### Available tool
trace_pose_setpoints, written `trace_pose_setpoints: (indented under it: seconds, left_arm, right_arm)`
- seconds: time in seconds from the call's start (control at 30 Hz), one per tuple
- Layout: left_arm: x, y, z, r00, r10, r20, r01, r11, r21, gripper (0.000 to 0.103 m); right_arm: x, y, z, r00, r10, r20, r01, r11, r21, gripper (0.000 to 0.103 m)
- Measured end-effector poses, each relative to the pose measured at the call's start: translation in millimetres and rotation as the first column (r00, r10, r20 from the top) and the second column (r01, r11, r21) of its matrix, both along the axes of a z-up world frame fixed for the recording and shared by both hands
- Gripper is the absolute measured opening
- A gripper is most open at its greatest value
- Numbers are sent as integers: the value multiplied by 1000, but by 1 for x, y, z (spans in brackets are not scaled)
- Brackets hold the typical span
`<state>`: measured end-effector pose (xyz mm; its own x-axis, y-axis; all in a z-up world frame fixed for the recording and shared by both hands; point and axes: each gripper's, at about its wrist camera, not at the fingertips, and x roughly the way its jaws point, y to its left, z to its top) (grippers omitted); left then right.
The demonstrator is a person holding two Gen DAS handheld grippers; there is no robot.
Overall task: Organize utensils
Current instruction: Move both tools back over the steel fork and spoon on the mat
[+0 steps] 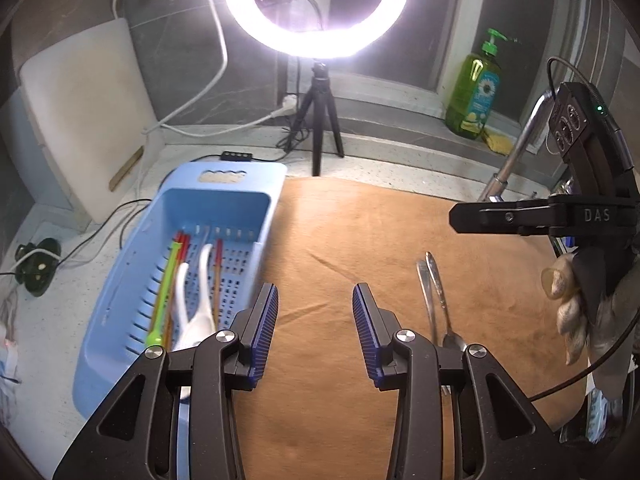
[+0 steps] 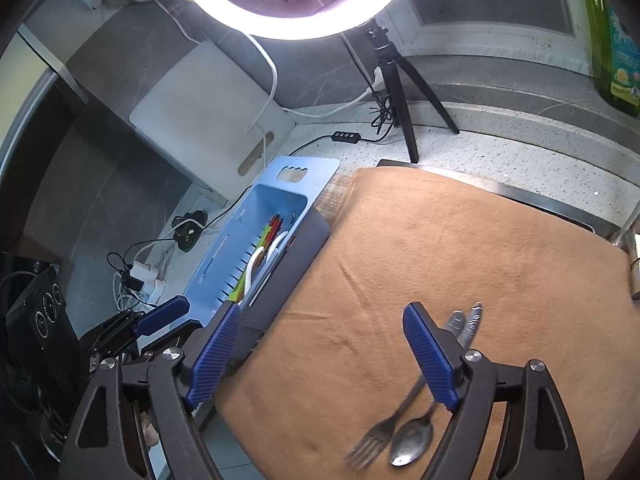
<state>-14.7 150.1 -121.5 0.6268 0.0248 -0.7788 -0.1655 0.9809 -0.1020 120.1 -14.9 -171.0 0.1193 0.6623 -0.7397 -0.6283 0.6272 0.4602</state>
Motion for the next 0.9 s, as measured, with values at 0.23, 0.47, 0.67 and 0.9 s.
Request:
trace_pose_setpoints:
  seconds: [0.23,0.47,0.67,0.9]
  left_arm:
    - [6,-35,-26,997,-58,-54,56,998,-41,37]
    - [17,-79,-62,979,-157,-132,143,984,-107,37]
    - [35,-100,-87,963,-197,-183,180,978,-102,37]
    - [50,-101,-98,958,-207,-198,185,975,-125,37]
  right_arm:
    - [7,-38,-8,999,-41,31,41,999,-22,81]
    - [15,-78,-24,988,-139,69,147,981,-126,81]
    - [12,-94,-43,985,-167,42,172,967,-188,81]
    - [7,-95,-62,982,-190,10,188,960,-207,68]
